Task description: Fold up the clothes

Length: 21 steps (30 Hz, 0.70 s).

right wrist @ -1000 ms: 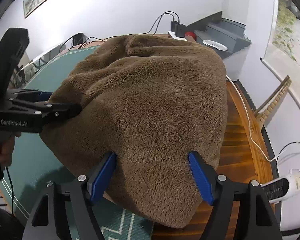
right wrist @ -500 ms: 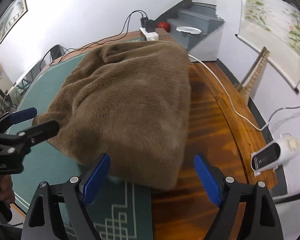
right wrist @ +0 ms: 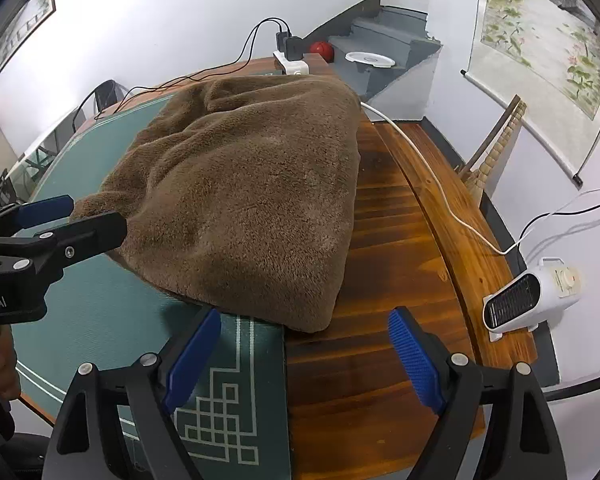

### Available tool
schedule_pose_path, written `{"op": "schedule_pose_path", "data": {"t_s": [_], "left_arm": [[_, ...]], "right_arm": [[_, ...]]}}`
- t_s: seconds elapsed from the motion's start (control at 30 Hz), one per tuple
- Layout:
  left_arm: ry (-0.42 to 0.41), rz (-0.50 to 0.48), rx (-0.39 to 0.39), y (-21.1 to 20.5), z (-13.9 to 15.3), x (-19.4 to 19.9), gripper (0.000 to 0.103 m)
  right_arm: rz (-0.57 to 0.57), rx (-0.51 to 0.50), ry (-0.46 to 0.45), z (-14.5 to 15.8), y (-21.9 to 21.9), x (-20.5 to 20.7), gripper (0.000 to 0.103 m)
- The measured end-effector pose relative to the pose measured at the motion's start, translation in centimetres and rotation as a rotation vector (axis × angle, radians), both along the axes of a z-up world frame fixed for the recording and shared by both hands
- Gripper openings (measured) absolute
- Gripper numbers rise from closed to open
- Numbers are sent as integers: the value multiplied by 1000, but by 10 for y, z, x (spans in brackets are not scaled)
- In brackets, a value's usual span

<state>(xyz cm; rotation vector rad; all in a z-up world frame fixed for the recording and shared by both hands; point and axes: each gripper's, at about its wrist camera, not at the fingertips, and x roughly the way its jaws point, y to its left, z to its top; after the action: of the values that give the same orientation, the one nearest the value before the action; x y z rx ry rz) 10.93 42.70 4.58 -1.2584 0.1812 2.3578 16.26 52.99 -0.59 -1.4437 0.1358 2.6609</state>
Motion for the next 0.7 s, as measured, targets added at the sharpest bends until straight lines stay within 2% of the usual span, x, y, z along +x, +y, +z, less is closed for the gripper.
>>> {"op": "schedule_pose_path", "data": {"t_s": [0.33, 0.53, 0.7], "left_arm": [[42, 23, -24, -4, 7, 0, 103], [59, 55, -41, -10, 12, -4, 103], [51, 69, -46, -14, 8, -7, 103]], "right_arm": [[-6, 6, 13, 4, -3, 0, 88], [-25, 71, 59, 16, -9, -1, 88], [-36, 76, 54, 15, -10, -4, 88]]}}
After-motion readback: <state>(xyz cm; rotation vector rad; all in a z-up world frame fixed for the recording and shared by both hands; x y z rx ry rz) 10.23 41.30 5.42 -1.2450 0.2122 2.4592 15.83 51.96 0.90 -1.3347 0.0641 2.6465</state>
